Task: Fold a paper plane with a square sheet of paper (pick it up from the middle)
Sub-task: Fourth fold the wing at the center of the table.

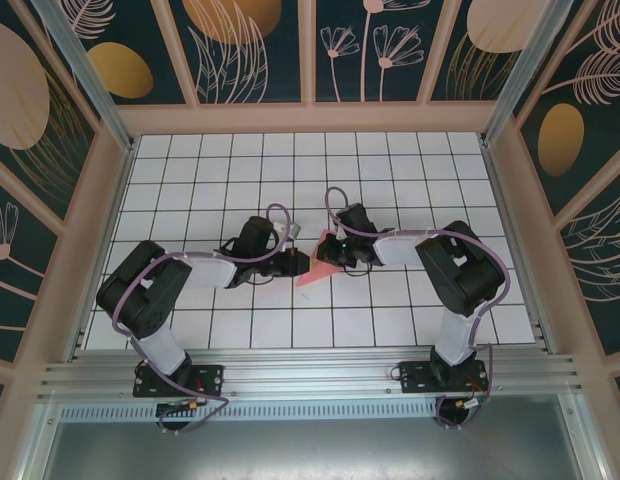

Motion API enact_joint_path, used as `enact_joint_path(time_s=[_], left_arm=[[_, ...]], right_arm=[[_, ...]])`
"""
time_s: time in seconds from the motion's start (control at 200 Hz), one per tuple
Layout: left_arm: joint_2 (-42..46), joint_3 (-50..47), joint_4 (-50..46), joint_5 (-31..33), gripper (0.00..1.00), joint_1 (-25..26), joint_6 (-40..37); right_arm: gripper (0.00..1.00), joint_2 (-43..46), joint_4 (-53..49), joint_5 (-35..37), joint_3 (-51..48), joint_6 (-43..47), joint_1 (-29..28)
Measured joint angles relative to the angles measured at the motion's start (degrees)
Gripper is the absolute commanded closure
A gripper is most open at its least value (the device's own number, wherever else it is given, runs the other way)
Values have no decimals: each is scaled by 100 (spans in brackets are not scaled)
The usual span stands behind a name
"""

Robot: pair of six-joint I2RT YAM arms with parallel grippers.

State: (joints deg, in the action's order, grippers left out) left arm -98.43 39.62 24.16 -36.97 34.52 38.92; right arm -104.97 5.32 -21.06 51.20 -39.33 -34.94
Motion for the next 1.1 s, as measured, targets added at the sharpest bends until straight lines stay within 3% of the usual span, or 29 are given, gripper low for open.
enact_joint_path(time_s=[0.54,1.101], left_arm=[[-732,15,151,83,95,-2,166],[103,-278,-256,-28,92,0,192]], right_arm=[[88,0,0,4,0,-2,0],[88,-9,-2,17,9,-2,0]])
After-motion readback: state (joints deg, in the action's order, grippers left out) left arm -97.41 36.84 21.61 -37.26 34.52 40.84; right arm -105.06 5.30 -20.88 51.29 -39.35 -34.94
